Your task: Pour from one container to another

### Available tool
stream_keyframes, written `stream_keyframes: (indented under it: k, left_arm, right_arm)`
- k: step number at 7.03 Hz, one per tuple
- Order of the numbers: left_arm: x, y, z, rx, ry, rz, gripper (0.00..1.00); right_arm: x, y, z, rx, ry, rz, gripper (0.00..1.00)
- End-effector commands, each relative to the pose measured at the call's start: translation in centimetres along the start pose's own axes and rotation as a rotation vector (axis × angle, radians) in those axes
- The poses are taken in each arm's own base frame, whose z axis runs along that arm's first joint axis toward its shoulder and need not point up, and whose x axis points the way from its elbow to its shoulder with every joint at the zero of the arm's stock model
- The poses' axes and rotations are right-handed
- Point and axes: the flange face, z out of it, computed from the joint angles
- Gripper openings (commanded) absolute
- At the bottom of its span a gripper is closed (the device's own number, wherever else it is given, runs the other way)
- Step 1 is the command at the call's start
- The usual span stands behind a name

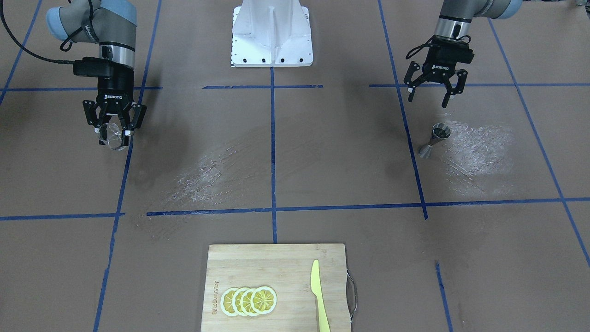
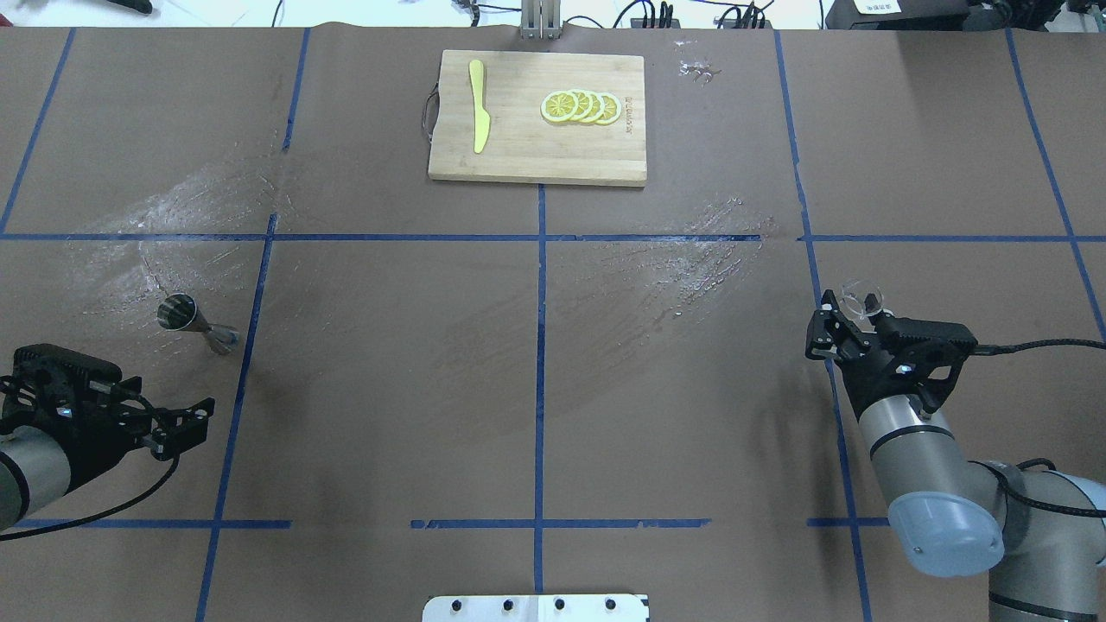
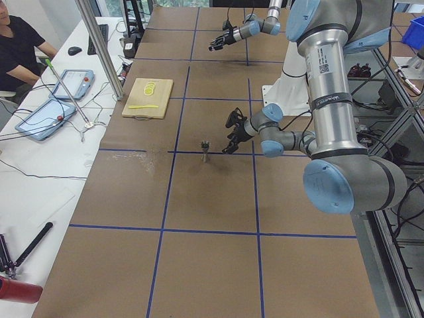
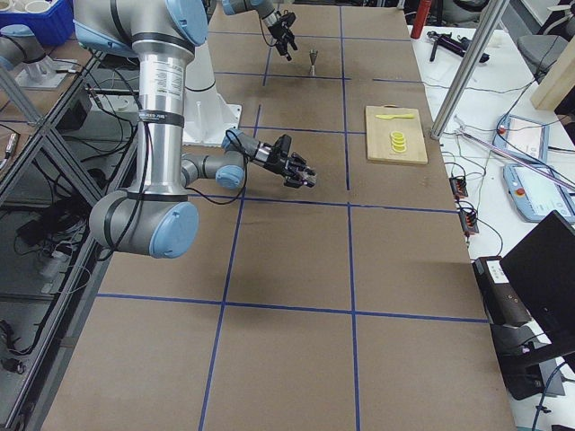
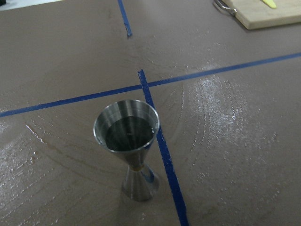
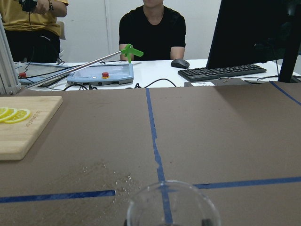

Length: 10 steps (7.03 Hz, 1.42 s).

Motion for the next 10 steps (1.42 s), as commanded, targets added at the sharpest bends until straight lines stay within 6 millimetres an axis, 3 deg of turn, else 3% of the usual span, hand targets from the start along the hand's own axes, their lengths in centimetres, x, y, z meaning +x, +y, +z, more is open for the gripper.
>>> stream_keyframes:
  k: [1,3,6,7,9,10]
  left_arm:
    - [1.7,-3.0,-4.0,-0.071,0.03,-0.002,1.0]
    - [2.2,-4.5,-5.6,-0.087,0.053,-0.021,1.0]
    - [2.1,-5.3,-6.3,-0.072,0.05,-0.031,1.0]
    - [2.1,-5.4,-6.3,-0.069,0.05,-0.031,1.0]
    - [1.8,-5.7,-6.3,-0.072,0.051,-0.026,1.0]
    - [1.8,-5.7,-6.4,-0.072,0.052,-0.027,1.0]
  right_arm:
    - [0.8,3.0,0.2,0.024,0.005,0.039,0.0]
    - [2.7,5.8,1.6,0.048,0.037,-0.008,0.0]
    - [3.5,7.9,2.1,0.051,0.022,0.015,0.0]
    - [3.4,7.9,2.2,0.051,0.022,0.008,0.14]
    - [3.3,7.9,2.1,0.052,0.021,0.006,0.7]
    - [2.9,7.9,2.0,0.051,0.017,0.014,0.76]
